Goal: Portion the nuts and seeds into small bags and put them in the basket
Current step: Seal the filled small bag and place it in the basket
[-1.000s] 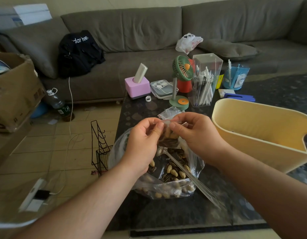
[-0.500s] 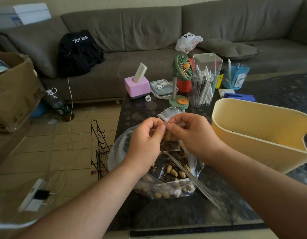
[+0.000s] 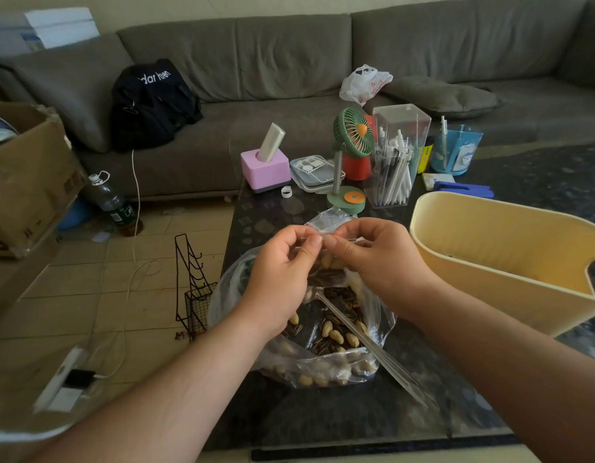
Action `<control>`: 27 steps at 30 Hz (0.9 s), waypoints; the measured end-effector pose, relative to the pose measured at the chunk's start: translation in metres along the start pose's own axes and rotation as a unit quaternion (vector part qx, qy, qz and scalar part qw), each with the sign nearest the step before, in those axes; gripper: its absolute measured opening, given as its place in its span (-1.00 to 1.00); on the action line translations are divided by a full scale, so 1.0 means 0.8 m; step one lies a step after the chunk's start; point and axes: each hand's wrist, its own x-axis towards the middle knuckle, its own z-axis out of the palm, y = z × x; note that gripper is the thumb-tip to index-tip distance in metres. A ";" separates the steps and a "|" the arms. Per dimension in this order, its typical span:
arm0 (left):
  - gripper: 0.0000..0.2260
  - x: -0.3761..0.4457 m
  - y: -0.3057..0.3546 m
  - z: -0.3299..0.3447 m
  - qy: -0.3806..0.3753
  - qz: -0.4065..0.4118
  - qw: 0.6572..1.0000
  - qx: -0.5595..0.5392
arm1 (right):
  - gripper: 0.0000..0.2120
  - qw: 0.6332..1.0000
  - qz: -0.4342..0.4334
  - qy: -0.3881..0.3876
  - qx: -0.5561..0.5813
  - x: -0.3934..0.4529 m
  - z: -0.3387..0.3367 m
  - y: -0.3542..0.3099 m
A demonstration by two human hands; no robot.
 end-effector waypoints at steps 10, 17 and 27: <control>-0.95 0.008 0.001 -0.006 0.038 -0.026 0.999 -0.024 | -0.91 0.999 0.036 0.011 -0.007 0.006 -0.005 -0.001; -0.94 0.011 -0.002 -0.012 0.051 -0.051 0.996 -0.054 | -0.97 0.997 0.081 0.008 -0.007 0.014 -0.019 0.004; -0.82 0.012 0.000 -0.013 0.031 -0.071 0.996 -0.046 | -0.90 0.997 0.041 0.040 -0.060 0.020 -0.019 0.008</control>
